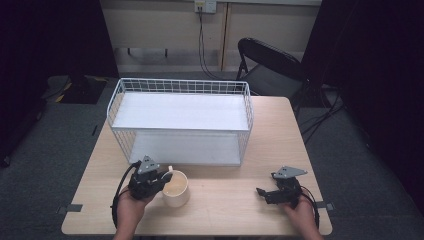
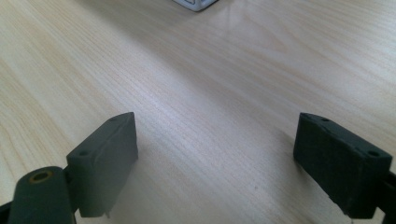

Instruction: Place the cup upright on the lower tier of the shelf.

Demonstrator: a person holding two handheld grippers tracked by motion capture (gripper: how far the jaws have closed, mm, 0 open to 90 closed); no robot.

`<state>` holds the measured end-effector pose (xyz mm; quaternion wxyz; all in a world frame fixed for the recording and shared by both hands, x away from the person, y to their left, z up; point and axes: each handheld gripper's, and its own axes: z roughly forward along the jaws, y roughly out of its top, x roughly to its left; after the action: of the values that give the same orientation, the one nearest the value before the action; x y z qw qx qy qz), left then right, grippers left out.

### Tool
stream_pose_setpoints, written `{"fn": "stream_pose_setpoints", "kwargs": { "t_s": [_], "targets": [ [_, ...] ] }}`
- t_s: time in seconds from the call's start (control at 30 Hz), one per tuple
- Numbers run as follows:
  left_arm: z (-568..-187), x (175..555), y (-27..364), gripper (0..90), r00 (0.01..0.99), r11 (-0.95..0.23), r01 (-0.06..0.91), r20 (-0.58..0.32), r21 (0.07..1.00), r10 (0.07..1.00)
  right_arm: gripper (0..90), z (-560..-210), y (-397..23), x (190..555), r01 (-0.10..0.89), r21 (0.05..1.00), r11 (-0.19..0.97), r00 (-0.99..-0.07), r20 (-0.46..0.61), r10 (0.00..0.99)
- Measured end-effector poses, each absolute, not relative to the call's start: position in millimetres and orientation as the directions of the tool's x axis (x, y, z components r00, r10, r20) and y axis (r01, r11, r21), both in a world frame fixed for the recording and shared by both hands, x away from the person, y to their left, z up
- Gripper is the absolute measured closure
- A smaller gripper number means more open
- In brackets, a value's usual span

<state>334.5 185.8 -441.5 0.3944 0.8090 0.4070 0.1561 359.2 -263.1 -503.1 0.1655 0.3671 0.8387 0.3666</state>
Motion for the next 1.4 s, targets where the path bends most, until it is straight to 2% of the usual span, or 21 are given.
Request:
{"fn": "stream_pose_setpoints", "kwargs": {
  "t_s": [0.5,0.87,1.17,1.4],
  "targets": [
    [-438.4,333.5,185.8,81.8,0.626,-0.38,0.536,-0.052,0.754,0.778,13.0,-503.1,-263.1,359.2,0.494,0.736,0.462,-0.676,-0.009,0.737],
    [-433.8,334.2,193.6,81.8,0.598,-0.324,0.534,-0.078,0.781,0.798,13.0,-503.1,-263.2,359.2,0.494,0.736,0.462,-0.676,-0.009,0.737],
    [-428.8,333.6,202.1,81.9,0.536,-0.245,0.511,-0.082,0.824,0.84,13.0,-503.0,-263.2,359.2,0.494,0.736,0.462,-0.676,-0.009,0.737],
    [-428.5,337.9,201.8,81.9,0.524,-0.236,0.515,-0.084,0.824,0.847,13.0,-503.1,-263.1,359.2,0.495,0.736,0.462,-0.676,-0.008,0.737]
  ]
}}
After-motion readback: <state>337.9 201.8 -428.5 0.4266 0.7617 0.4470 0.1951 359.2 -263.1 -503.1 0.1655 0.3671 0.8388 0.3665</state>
